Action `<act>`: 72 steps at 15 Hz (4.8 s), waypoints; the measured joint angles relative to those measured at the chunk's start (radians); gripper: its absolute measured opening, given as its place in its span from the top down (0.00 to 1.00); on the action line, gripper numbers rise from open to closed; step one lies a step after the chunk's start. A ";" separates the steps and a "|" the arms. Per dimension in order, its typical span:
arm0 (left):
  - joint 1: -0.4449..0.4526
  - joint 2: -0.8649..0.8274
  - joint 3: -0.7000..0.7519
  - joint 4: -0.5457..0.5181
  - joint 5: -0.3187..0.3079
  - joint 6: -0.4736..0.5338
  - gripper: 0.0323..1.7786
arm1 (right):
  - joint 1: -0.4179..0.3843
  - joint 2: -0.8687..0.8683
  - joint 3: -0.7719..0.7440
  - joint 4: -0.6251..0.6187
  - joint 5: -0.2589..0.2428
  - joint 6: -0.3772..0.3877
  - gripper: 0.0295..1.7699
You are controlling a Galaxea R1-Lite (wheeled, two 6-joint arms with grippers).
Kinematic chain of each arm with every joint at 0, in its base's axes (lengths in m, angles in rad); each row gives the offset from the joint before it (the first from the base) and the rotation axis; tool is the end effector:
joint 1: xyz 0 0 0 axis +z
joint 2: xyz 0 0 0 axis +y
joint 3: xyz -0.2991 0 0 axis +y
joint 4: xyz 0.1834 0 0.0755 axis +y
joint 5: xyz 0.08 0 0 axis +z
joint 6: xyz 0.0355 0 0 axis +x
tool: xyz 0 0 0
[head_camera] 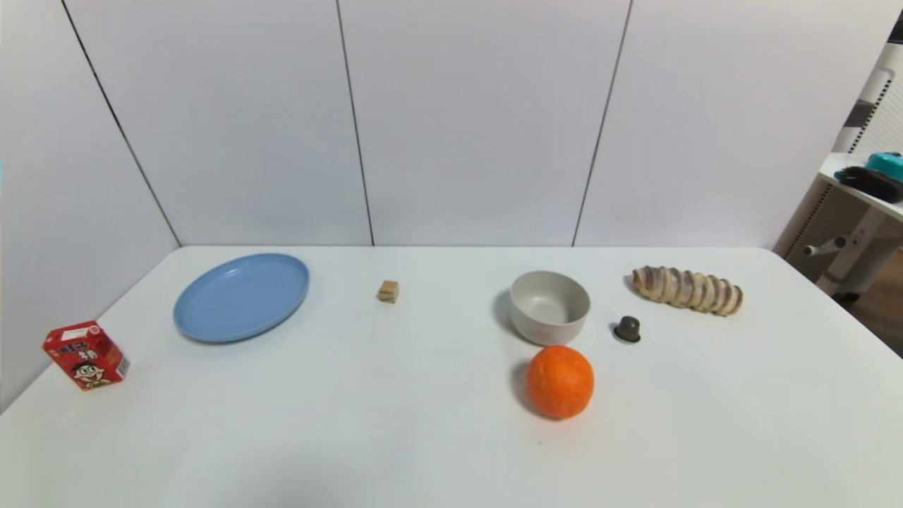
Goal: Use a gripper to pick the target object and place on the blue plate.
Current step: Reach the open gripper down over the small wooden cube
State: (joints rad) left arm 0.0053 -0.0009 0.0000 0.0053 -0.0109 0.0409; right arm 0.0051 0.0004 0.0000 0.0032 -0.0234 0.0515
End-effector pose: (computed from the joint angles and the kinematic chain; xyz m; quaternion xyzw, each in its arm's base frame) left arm -0.0003 -0.0004 0.0749 0.0204 0.0021 -0.0028 0.9998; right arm -0.0002 -0.0008 0.0751 0.0257 0.0016 -0.0092 0.9996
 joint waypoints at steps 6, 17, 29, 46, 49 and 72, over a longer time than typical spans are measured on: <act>0.000 0.000 0.000 0.000 0.000 0.000 0.05 | 0.000 0.000 0.000 0.000 0.000 0.000 0.04; 0.000 0.023 -0.001 -0.020 0.009 -0.008 0.05 | 0.001 0.000 0.000 0.000 0.001 0.000 0.04; -0.263 0.794 -0.697 -0.115 -0.045 0.036 0.05 | 0.000 0.000 0.000 0.000 0.000 0.000 0.04; -0.550 2.017 -1.965 0.530 0.017 0.064 0.05 | 0.000 0.000 0.000 0.000 0.000 0.000 0.04; -0.543 2.099 -1.983 0.544 0.090 0.014 0.05 | 0.001 0.000 0.000 0.000 0.000 0.000 0.04; -0.466 2.269 -1.957 0.588 0.203 -0.265 0.05 | 0.001 0.000 0.000 0.000 0.001 0.001 0.04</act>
State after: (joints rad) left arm -0.4609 2.2677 -1.9566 0.5932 0.1919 -0.2240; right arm 0.0057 0.0004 0.0000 0.0032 -0.0226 0.0523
